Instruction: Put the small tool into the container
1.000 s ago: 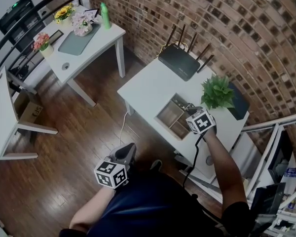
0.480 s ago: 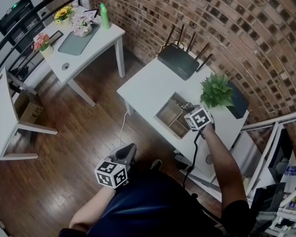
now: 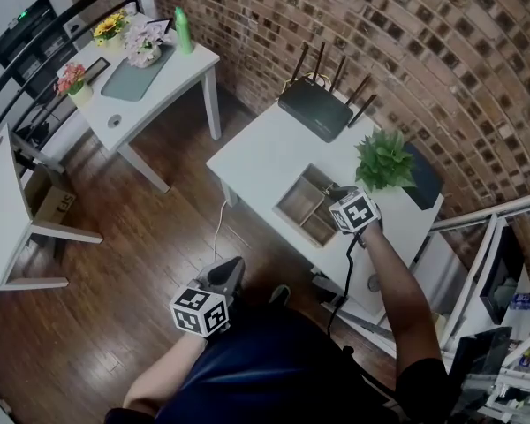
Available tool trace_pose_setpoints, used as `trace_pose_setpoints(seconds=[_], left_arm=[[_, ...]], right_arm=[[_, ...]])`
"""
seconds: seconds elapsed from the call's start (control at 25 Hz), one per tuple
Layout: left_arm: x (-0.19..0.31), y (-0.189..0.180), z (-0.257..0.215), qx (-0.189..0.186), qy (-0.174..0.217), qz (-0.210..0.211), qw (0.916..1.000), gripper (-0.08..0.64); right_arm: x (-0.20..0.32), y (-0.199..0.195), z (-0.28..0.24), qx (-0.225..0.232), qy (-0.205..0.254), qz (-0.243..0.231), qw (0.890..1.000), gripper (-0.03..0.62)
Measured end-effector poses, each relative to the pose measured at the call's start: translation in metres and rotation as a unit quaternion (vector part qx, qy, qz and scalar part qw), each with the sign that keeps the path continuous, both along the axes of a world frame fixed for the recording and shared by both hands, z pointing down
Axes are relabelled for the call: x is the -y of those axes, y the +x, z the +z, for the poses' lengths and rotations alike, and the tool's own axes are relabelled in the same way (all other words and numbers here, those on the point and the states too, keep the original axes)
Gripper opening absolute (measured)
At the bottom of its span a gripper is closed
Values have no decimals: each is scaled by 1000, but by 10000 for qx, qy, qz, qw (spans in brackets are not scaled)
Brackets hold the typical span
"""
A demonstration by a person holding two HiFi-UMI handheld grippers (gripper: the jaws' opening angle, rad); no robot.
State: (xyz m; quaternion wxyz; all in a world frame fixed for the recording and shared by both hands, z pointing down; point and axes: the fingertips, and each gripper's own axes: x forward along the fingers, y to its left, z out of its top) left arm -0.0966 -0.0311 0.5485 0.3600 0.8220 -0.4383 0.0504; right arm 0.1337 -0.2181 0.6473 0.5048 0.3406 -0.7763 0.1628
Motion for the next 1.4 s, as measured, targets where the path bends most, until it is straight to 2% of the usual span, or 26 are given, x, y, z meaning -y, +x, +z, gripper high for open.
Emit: trace_pose_setpoints(seconds=[0.2, 0.4, 0.52, 0.6, 0.68, 0.76, 0.84, 1.04, 1.28, 1.36, 1.4], left_arm=[[0, 2, 1, -4, -32, 67, 10000, 5], [2, 4, -1, 16, -25, 116, 9999, 5], [3, 9, -2, 27, -16, 174, 9998, 5], [3, 13, -2, 48, -2, 237, 9997, 5], [4, 18, -4, 101, 39, 309, 9995, 5], [5, 23, -7, 193, 121, 404, 9989, 5], [6, 30, -12, 271, 209, 520, 9981, 5], [14, 46, -23, 279, 316, 727, 9965, 5], [21, 72, -43, 168, 479, 997, 9937, 5], [20, 80, -51, 130, 575, 1108, 9921, 5], [21, 83, -54, 123, 625, 1143, 9914, 5]], right_arm=[[-2, -8, -7, 308, -38, 99, 9995, 75], [-5, -8, -25, 524, 206, 193, 9982, 79], [-14, -6, -43, 917, 376, 407, 9942, 78], [-24, -4, -56, 1351, 463, 617, 9878, 70], [-38, -4, -71, 1946, 534, 881, 9755, 59], [-54, -3, -85, 2537, 598, 1182, 9582, 51], [-74, -1, -94, 2909, 665, 1447, 9434, 45], [-121, 7, -111, 3222, 931, 1908, 9226, 28], [-158, 18, -141, 3882, 1401, 2728, 8691, 15], [-168, 19, -146, 3984, 1533, 2802, 8598, 12], [-171, 18, -148, 3975, 1605, 2781, 8596, 11]])
